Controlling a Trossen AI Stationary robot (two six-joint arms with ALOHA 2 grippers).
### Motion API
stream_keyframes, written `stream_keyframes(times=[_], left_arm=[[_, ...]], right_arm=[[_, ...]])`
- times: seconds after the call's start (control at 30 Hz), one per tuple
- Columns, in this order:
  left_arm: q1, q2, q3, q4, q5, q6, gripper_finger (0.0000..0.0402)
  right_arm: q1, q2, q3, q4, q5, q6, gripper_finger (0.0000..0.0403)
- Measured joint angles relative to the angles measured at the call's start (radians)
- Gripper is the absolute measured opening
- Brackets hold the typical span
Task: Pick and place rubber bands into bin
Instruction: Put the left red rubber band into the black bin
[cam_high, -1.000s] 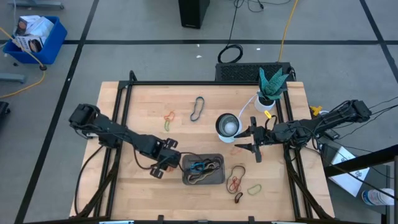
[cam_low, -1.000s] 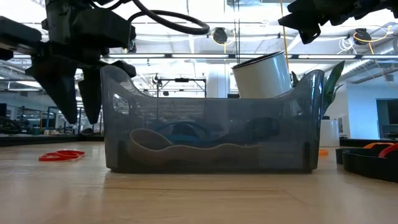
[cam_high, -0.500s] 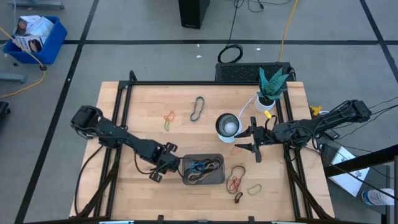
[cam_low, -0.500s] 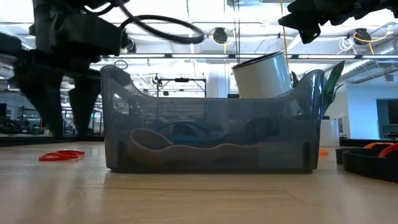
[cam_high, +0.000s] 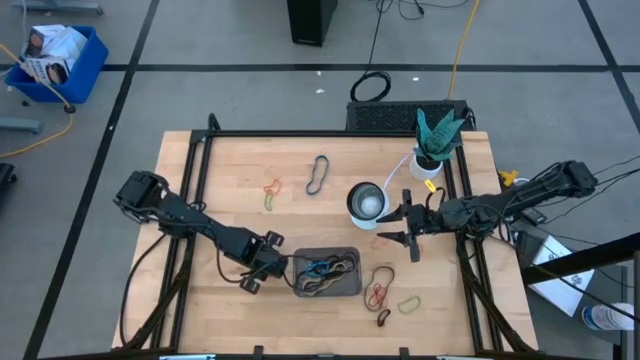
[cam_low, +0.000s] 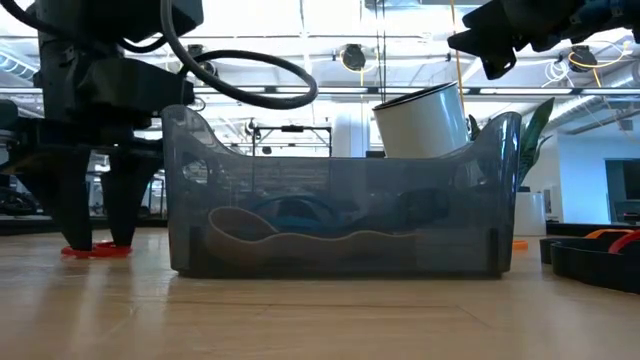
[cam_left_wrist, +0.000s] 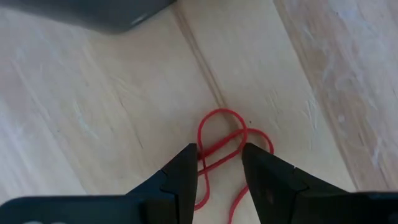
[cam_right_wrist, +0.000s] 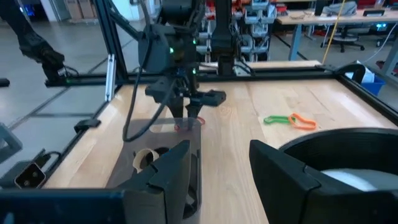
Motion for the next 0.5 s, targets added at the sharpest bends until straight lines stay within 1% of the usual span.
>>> stream_keyframes(times=[0.2,0.5], left_arm=[[0.001,0.002,-0.006,0.01,-0.005,-0.022,0.0136],[0.001,0.002,-0.009,0.03,0.005,-0.021,0.0136]], right_arm=[[0.0,0.0,-0.034,0.09,0.0,0.0,0.0159],[0.0,0.0,-0.038,0.091,0.0,0.0,0.0161]])
